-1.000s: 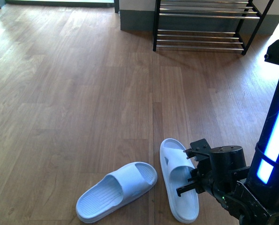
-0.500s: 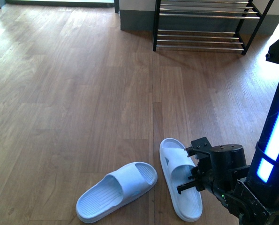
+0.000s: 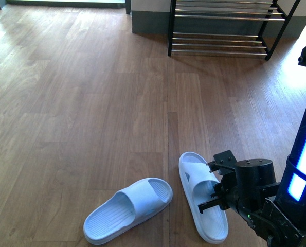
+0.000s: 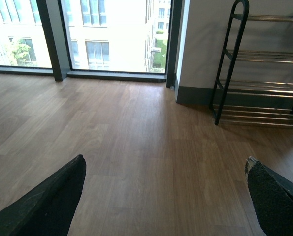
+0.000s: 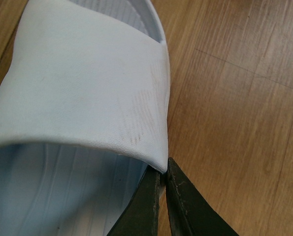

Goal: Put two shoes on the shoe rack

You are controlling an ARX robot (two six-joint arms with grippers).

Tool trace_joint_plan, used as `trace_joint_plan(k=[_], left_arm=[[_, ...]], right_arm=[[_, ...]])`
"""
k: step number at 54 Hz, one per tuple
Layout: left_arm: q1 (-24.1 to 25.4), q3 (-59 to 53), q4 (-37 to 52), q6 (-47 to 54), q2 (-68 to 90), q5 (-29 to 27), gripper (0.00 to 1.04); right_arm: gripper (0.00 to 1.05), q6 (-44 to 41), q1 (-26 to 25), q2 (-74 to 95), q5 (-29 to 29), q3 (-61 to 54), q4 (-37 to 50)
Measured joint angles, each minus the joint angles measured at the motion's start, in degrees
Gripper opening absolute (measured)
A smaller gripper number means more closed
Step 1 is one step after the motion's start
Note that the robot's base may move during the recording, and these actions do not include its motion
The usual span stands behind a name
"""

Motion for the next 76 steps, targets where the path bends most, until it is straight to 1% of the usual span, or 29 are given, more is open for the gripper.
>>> trace_joint_plan(k=[21, 36, 44, 55, 61, 66, 76], left_arm=[[0.0, 0.0, 0.0, 0.0, 0.0, 0.0, 0.95], [0.0, 0.0, 0.0, 0.0, 0.0, 0.0, 0.95], [0.0, 0.0, 0.0, 0.0, 0.0, 0.0, 0.95], [0.0, 0.0, 0.0, 0.0, 0.0, 0.0, 0.95], [0.0, 0.0, 0.0, 0.0, 0.0, 0.0, 0.95], [0.0, 0.0, 0.0, 0.0, 0.0, 0.0, 0.95], [0.0, 0.0, 0.0, 0.0, 0.0, 0.0, 0.95]], right_arm=[[0.01, 0.0, 0.5, 0.6, -0.6, 0.8, -1.7], [0.01, 0.1, 0.5, 0.7, -0.6, -0.5, -0.3], [0.01, -0.8, -0.4, 0.3, -0.7, -2.0, 0.7], [0.01, -4.6, -3.9, -4.9, -0.8, -6.8, 2.4], [0.01, -7.5, -7.1, -8.5, -1.2, -9.4, 7.5], [0.01, -10.1, -9.4, -13.1, -1.8, -13.9, 8.7], [0.01, -13.5, -12.0, -23.0, -3.0, -20.9, 10.4]])
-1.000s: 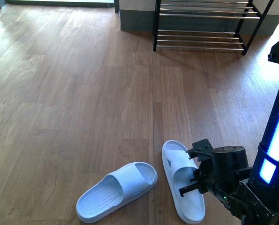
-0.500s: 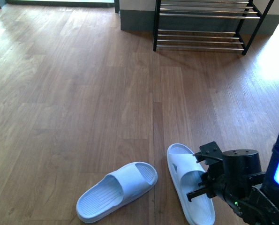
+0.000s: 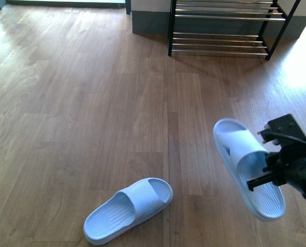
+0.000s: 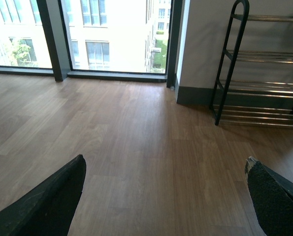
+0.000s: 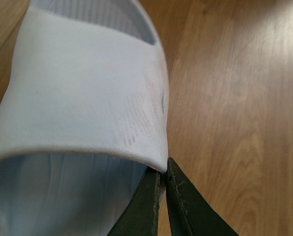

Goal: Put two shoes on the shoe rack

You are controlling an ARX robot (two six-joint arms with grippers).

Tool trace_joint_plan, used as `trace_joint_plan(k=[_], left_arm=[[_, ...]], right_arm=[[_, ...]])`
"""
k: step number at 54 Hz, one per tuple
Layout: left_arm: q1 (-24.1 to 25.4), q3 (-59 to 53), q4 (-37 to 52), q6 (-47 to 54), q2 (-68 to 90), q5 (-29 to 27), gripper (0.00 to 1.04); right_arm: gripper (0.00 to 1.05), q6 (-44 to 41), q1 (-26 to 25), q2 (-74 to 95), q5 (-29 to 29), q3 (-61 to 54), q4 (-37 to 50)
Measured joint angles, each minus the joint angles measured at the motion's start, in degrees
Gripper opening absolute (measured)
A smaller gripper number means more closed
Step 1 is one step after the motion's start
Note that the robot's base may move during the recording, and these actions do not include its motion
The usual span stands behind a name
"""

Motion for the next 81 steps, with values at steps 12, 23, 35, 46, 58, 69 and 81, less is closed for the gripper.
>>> trace_joint_plan(k=[12, 23, 35, 46, 58, 69, 81], left_arm=[[0.0, 0.0, 0.0, 0.0, 0.0, 0.0, 0.95], [0.0, 0.0, 0.0, 0.0, 0.0, 0.0, 0.95], [0.0, 0.0, 0.0, 0.0, 0.0, 0.0, 0.95], [0.0, 0.0, 0.0, 0.0, 0.0, 0.0, 0.95], [0.0, 0.0, 0.0, 0.0, 0.0, 0.0, 0.95], [-6.1, 1.2, -4.0, -1.2, 3.7, -19.3, 0.95], [-6.5, 2.7, -4.7, -5.4, 8.9, -30.0, 0.95]], right_arm=[[0.01, -1.5, -2.5, -17.9, -2.1, -10.0, 0.1], [0.01, -0.1, -3.7, -39.6, -3.7, -19.6, -5.2], [0.01, 1.7, -2.5, -74.3, -1.1, -30.3, -17.0], [0.01, 6.1, -2.4, -87.4, 1.0, -35.3, -19.0], [0.01, 11.7, -4.0, -79.8, -1.5, -37.0, -11.8], [0.01, 11.8, -2.6, -78.7, -0.5, -37.0, -10.0], [0.01, 11.9, -1.7, -78.6, -0.2, -37.0, -9.7]])
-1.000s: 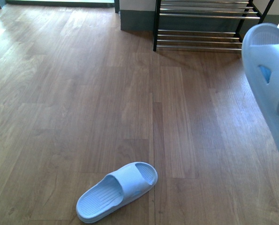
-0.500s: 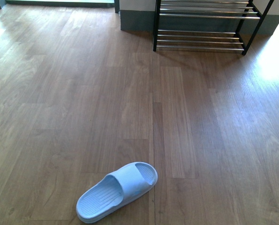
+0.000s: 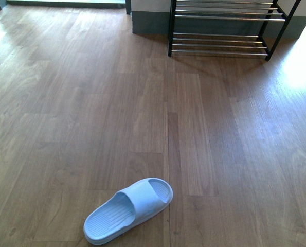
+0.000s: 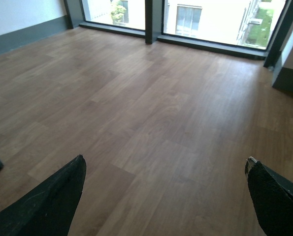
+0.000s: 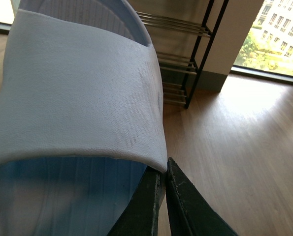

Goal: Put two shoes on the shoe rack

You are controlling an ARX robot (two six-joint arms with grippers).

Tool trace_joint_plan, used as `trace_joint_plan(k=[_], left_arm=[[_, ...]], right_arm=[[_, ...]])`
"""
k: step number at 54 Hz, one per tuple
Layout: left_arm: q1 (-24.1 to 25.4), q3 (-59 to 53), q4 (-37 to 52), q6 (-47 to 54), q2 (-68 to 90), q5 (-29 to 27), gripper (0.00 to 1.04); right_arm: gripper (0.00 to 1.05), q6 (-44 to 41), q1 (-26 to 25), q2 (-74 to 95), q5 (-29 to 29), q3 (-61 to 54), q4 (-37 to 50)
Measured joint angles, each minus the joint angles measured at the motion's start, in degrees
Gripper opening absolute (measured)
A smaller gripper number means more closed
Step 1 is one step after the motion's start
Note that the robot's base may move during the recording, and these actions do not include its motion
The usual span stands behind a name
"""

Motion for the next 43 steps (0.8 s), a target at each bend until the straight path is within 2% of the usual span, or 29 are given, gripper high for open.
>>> trace_joint_plan(k=[5, 13, 28, 43], left_arm=[[1.4, 1.4, 0.8, -2.7, 4.4, 2.5, 0.95], [4.9, 4.3, 4.4, -8.3, 21.4, 10.2, 0.95], [-1.8, 7.7, 7.9, -5.6, 39.4, 15.1, 0.95], [-3.1, 8.5, 10.3, -4.6, 44.2, 14.5, 0.95]], right_arm=[[0.01, 0.0, 0.4, 0.7, 0.3, 0.0, 0.6], [0.01, 0.0, 0.0, 1.3, 0.4, 0.0, 0.7], [0.01, 0.5, -0.3, 0.3, 0.5, 0.0, -1.4], [0.01, 1.0, -0.2, -0.2, 0.5, 0.0, -1.7]])
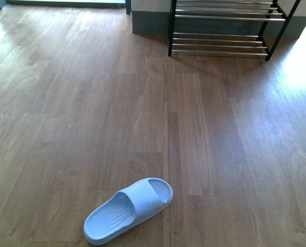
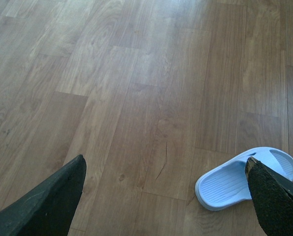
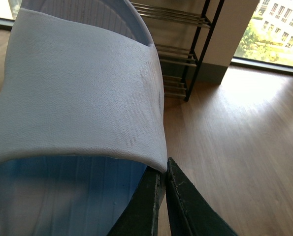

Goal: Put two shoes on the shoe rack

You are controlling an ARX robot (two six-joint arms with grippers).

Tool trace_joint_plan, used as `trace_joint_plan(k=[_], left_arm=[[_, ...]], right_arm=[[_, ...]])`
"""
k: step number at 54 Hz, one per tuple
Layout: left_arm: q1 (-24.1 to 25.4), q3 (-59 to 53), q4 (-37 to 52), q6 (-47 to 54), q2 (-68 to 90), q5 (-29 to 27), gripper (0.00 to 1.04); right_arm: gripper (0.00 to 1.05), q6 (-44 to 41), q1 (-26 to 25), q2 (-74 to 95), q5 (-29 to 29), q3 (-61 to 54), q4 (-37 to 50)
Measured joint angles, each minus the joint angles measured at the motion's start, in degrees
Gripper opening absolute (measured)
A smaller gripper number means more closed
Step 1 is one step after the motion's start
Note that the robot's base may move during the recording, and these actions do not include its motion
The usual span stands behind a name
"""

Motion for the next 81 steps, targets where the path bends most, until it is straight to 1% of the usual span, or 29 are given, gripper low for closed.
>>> trace_joint_plan(k=[14, 35, 41, 45, 52, 60, 71, 76, 81], left_arm=[[0.3, 0.0, 2.9, 0.0, 3.9, 0.3, 0.95], [0.8, 0.9, 10.3, 2.2, 16.1, 3.2, 0.95], [-0.5, 3.5, 12.7, 3.9, 21.6, 3.5, 0.95], [-1.6, 5.7, 14.0, 5.0, 26.4, 2.5, 0.95], [-2.9, 10.0, 15.5, 6.3, 34.9, 2.4, 0.95], [-6.0, 16.3, 16.4, 9.0, 45.5, 2.3, 0.95], [-11.3, 24.3, 17.0, 14.2, 57.8, 5.4, 0.95], [-13.5, 28.2, 16.5, 14.1, 63.8, 6.8, 0.95], [-14.6, 31.1, 15.8, 13.5, 68.4, 7.5, 0.95]], right_arm=[[0.01, 0.2, 0.3, -0.4, 0.4, 0.0, -1.0], [0.01, 0.2, 0.3, -0.4, 0.4, 0.0, -1.0], [0.01, 0.1, 0.3, -0.4, 0.4, 0.0, -1.0], [0.01, 0.2, 0.3, -0.4, 0.4, 0.0, -1.0], [0.01, 0.2, 0.3, -0.4, 0.4, 0.0, -1.0], [0.01, 0.1, 0.3, -0.4, 0.4, 0.0, -1.0], [0.01, 0.2, 0.3, -0.4, 0.4, 0.0, -1.0], [0.01, 0.1, 0.3, -0.4, 0.4, 0.0, -1.0], [0.01, 0.2, 0.3, -0.4, 0.4, 0.0, -1.0]])
